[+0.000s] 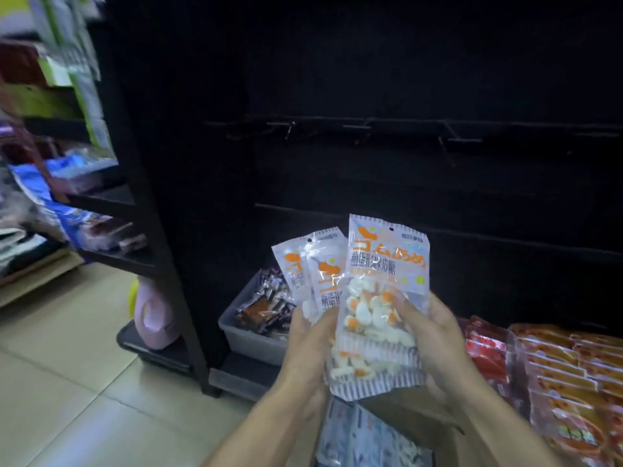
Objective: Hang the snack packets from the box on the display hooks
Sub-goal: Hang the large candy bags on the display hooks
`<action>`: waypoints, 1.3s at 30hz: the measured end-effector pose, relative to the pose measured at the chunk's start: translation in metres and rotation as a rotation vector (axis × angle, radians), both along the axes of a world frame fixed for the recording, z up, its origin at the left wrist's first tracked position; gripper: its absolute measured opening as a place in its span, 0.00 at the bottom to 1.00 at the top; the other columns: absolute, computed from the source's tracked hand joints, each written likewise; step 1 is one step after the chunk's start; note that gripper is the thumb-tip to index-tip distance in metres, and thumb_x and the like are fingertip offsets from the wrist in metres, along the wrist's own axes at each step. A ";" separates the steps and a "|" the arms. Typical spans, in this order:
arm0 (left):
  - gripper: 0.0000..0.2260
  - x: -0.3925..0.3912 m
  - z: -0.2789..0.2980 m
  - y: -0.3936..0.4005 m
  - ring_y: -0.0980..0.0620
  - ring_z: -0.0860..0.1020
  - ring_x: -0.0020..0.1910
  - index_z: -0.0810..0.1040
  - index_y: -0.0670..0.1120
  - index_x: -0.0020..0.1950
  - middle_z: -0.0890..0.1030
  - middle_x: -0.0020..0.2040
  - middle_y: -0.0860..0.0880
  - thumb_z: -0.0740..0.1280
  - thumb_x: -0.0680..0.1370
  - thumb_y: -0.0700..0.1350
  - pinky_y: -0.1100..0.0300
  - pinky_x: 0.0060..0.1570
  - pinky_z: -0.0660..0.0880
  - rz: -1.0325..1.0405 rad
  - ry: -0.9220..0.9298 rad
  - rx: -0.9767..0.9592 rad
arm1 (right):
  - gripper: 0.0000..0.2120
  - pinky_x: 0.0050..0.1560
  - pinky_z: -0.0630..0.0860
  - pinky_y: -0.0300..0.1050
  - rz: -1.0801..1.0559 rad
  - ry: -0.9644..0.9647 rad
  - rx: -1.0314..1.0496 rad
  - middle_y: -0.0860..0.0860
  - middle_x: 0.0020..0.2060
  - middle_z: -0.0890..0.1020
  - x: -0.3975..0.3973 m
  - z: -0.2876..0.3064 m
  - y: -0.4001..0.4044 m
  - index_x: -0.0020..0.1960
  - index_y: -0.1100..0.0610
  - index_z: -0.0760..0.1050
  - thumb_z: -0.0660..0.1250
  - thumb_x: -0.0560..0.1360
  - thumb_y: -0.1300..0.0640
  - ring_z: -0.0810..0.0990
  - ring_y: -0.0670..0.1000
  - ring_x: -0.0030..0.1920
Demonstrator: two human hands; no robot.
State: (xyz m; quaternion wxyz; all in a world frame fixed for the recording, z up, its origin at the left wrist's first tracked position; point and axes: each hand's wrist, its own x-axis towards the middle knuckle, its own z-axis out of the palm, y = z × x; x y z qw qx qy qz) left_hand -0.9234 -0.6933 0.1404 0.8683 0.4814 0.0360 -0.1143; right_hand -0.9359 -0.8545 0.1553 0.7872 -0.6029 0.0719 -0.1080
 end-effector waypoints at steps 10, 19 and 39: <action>0.21 0.075 -0.022 0.065 0.40 0.88 0.53 0.84 0.52 0.64 0.89 0.55 0.45 0.80 0.73 0.52 0.35 0.60 0.81 0.252 0.001 0.127 | 0.13 0.43 0.84 0.47 0.222 -0.011 -0.313 0.53 0.49 0.89 0.094 0.044 0.050 0.60 0.56 0.82 0.75 0.76 0.63 0.89 0.53 0.47; 0.13 0.108 -0.033 0.135 0.49 0.82 0.44 0.81 0.51 0.56 0.85 0.46 0.52 0.80 0.75 0.49 0.52 0.45 0.75 0.676 0.107 0.275 | 0.06 0.49 0.86 0.56 0.269 -0.015 -0.341 0.56 0.47 0.89 0.195 0.088 0.144 0.53 0.57 0.85 0.72 0.78 0.64 0.89 0.60 0.48; 0.18 0.125 -0.029 0.165 0.60 0.79 0.45 0.80 0.52 0.55 0.84 0.45 0.57 0.83 0.70 0.45 0.63 0.41 0.69 0.757 -0.032 0.335 | 0.06 0.55 0.86 0.57 0.017 -0.086 -0.279 0.50 0.45 0.90 0.311 0.105 0.221 0.54 0.54 0.84 0.68 0.83 0.54 0.90 0.54 0.46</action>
